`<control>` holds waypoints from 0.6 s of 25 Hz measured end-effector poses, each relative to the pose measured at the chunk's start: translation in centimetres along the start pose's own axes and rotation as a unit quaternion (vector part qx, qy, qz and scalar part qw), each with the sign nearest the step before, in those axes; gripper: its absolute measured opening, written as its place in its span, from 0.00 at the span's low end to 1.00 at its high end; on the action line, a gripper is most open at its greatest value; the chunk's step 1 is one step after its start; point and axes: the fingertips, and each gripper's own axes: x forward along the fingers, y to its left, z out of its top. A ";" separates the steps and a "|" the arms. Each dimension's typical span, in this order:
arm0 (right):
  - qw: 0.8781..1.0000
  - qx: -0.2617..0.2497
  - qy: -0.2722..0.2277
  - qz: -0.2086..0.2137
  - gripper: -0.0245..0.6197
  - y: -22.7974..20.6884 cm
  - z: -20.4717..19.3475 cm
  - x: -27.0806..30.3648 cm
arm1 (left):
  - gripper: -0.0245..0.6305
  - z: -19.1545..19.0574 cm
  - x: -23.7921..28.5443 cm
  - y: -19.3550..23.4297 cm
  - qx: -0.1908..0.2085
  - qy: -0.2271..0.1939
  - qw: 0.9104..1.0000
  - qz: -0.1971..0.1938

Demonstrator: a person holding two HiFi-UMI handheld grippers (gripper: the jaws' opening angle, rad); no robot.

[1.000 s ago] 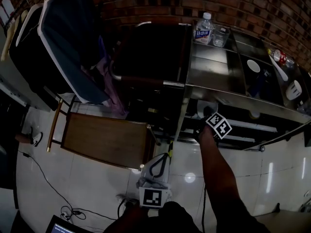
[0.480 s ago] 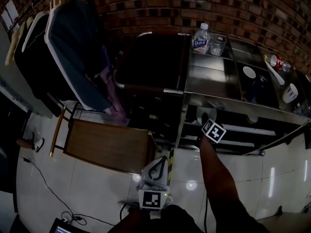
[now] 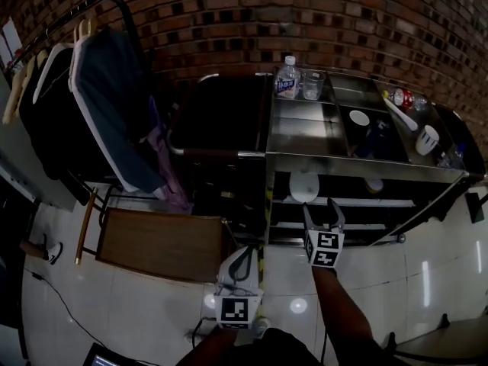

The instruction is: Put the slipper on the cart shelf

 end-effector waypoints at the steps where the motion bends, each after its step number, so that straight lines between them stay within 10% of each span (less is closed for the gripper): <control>1: 1.000 -0.010 -0.010 0.007 0.49 0.5 0.7 -1.7 | 0.06 0.3 -0.1 -0.2 -0.003 -0.003 1.000 0.000; 15: 0.996 -0.059 -0.067 0.003 0.04 3.7 3.5 -17.9 | 0.06 2.8 -2.7 -4.1 -0.016 -0.023 0.999 -0.035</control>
